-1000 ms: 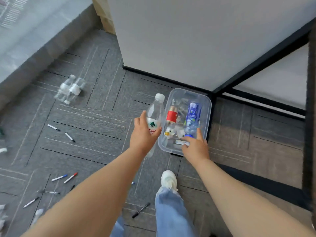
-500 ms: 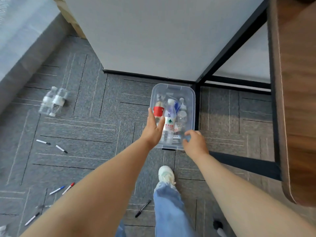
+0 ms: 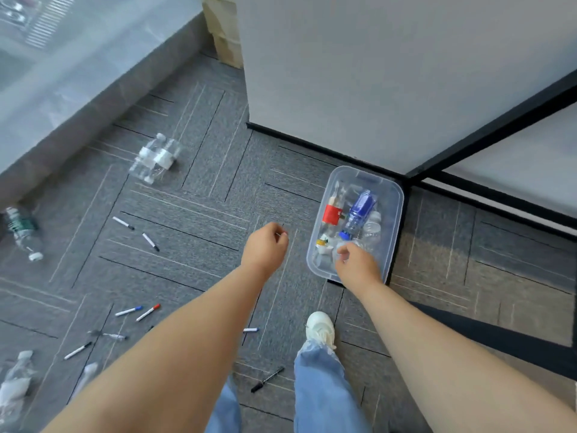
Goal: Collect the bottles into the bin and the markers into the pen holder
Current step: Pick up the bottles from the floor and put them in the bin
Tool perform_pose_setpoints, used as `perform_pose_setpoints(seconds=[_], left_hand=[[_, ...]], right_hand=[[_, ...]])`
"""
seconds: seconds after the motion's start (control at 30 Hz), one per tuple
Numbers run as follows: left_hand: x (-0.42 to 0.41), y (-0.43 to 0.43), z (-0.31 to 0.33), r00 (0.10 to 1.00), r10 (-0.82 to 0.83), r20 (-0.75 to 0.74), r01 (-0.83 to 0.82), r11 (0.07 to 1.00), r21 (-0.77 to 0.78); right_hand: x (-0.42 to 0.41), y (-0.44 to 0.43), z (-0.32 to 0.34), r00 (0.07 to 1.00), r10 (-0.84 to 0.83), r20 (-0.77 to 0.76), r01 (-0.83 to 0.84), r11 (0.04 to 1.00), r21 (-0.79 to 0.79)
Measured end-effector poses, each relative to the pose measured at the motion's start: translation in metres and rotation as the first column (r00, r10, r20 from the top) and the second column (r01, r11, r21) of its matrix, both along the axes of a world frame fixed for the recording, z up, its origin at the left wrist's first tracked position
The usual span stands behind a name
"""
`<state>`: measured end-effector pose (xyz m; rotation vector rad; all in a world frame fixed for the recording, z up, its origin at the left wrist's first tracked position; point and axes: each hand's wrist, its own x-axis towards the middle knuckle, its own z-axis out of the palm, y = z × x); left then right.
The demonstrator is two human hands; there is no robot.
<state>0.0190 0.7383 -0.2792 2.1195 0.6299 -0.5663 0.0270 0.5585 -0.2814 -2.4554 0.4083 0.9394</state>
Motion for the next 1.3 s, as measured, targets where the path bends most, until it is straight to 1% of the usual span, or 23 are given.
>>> perform_pose_setpoints(seconds=[0.17, 0.3, 0.4, 0.5, 0.6, 0.7, 0.83, 0.9, 1.03, 1.13, 1.2, 1.3], left_hand=[[-0.017, 0.101, 0.005, 0.991, 0.133, 0.016, -0.133, 0.991, 0.028], [-0.041, 0.197, 0.009, 0.973, 0.230, 0.006, -0.230, 0.972, 0.050], [-0.061, 0.265, 0.016, 0.957, 0.291, 0.003, -0.290, 0.953, 0.087], [-0.075, 0.323, 0.023, 0.932, 0.361, -0.008, -0.358, 0.927, 0.110], [-0.077, 0.364, 0.026, 0.905, 0.425, -0.009, -0.421, 0.899, 0.118], [-0.069, 0.387, 0.026, 0.888, 0.459, -0.006, -0.456, 0.884, 0.108], [-0.050, 0.409, 0.019, 0.852, 0.523, -0.019, -0.521, 0.851, 0.066], [-0.035, 0.421, 0.014, 0.828, 0.560, -0.022, -0.557, 0.827, 0.075], [0.010, 0.440, 0.000, 0.771, 0.636, -0.032, -0.628, 0.767, 0.133], [0.056, 0.448, -0.016, 0.744, 0.668, -0.007, -0.663, 0.739, 0.122], [0.087, 0.446, -0.034, 0.733, 0.680, 0.015, -0.678, 0.729, 0.099], [0.110, 0.443, -0.059, 0.750, 0.660, 0.051, -0.661, 0.746, 0.077]], right_hand=[[0.008, 0.104, 0.005, 0.992, 0.122, 0.020, -0.123, 0.992, 0.019], [0.007, 0.206, 0.008, 0.970, 0.242, 0.027, -0.243, 0.969, 0.038], [0.002, 0.281, 0.014, 0.953, 0.301, 0.044, -0.303, 0.951, 0.060], [-0.003, 0.346, 0.023, 0.926, 0.373, 0.051, -0.376, 0.920, 0.110], [-0.001, 0.392, 0.029, 0.896, 0.439, 0.059, -0.443, 0.882, 0.159], [0.015, 0.418, 0.030, 0.858, 0.511, 0.051, -0.513, 0.847, 0.142], [0.053, 0.437, 0.019, 0.838, 0.546, 0.005, -0.544, 0.834, 0.093], [0.076, 0.445, 0.010, 0.817, 0.577, -0.008, -0.575, 0.814, 0.081], [0.128, 0.461, -0.010, 0.741, 0.670, -0.057, -0.666, 0.743, 0.071], [0.175, 0.473, -0.030, 0.679, 0.731, -0.065, -0.729, 0.682, 0.060], [0.206, 0.478, -0.048, 0.669, 0.740, -0.071, -0.740, 0.672, 0.032], [0.233, 0.488, -0.076, 0.662, 0.745, -0.079, -0.746, 0.666, 0.023]])
